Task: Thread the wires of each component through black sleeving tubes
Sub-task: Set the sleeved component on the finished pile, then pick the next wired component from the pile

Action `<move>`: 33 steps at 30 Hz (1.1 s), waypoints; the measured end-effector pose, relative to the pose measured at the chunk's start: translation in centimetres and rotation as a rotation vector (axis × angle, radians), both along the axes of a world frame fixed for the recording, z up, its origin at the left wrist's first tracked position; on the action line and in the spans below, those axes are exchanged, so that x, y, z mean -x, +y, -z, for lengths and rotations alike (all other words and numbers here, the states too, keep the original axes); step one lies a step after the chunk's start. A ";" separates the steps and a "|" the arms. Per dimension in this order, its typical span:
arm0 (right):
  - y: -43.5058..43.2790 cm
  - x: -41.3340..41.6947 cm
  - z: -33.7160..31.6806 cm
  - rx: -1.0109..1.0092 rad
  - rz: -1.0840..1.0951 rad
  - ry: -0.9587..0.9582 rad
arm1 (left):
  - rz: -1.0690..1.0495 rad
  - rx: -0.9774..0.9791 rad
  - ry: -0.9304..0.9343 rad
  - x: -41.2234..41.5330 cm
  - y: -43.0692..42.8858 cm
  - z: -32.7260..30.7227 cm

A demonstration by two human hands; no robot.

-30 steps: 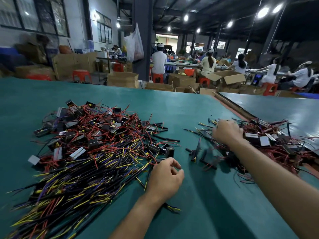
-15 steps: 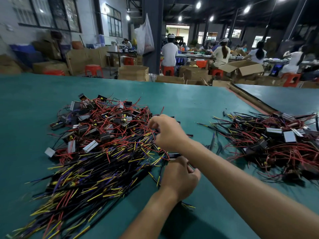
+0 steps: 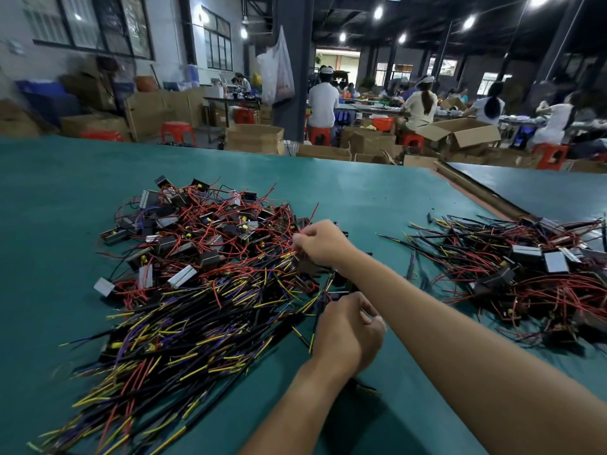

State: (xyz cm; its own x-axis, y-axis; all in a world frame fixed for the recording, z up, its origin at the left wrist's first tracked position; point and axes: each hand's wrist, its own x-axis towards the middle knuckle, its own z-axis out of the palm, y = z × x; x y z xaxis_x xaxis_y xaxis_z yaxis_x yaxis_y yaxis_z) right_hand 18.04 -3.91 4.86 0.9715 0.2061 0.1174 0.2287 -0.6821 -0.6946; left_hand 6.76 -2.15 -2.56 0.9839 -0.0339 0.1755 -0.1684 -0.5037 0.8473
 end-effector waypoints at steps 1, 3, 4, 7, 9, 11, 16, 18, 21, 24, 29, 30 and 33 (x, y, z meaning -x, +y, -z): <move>0.2 0.1 -0.6 -0.116 -0.004 0.019 | -0.006 -0.003 0.009 -0.1 0.0 0.0; 0.5 0.2 -2.2 -0.306 -0.019 0.045 | -0.004 0.000 0.017 -0.3 0.1 0.1; 0.6 0.4 -3.1 -0.402 -0.033 0.065 | 0.000 0.006 0.016 -0.3 0.3 0.1; 0.0 1.1 -6.3 -0.641 -0.062 0.074 | 0.014 0.083 -0.002 -0.2 0.5 -0.2; -0.6 1.7 -8.5 -0.659 -0.057 0.037 | 0.021 0.137 -0.018 0.0 0.7 -0.4; -1.3 2.4 -10.3 -0.695 -0.061 0.002 | 0.049 0.230 -0.018 0.1 0.9 -0.5; -3.9 5.1 -13.9 -0.927 -0.175 -0.069 | 0.053 0.605 0.117 0.0 1.4 -2.0; -5.6 6.6 -13.8 -0.933 -0.252 -0.019 | 0.071 0.808 0.218 -0.1 2.0 -3.1; -8.4 9.0 -11.4 -0.725 -0.340 0.116 | 0.110 1.097 0.380 -0.4 3.1 -4.6; -11.3 11.1 -7.8 -0.524 -0.509 0.293 | 0.142 1.216 0.494 -0.5 3.6 -5.0; -14.6 12.6 -3.8 -0.200 -0.746 0.604 | 0.064 1.216 0.430 -0.3 3.4 -4.8; -14.9 12.6 -3.3 -0.151 -0.771 0.653 | 0.057 1.203 0.419 -0.2 3.4 -4.7; -14.5 12.4 -2.3 -0.145 -0.764 0.752 | 0.068 1.122 0.389 -0.1 3.3 -4.8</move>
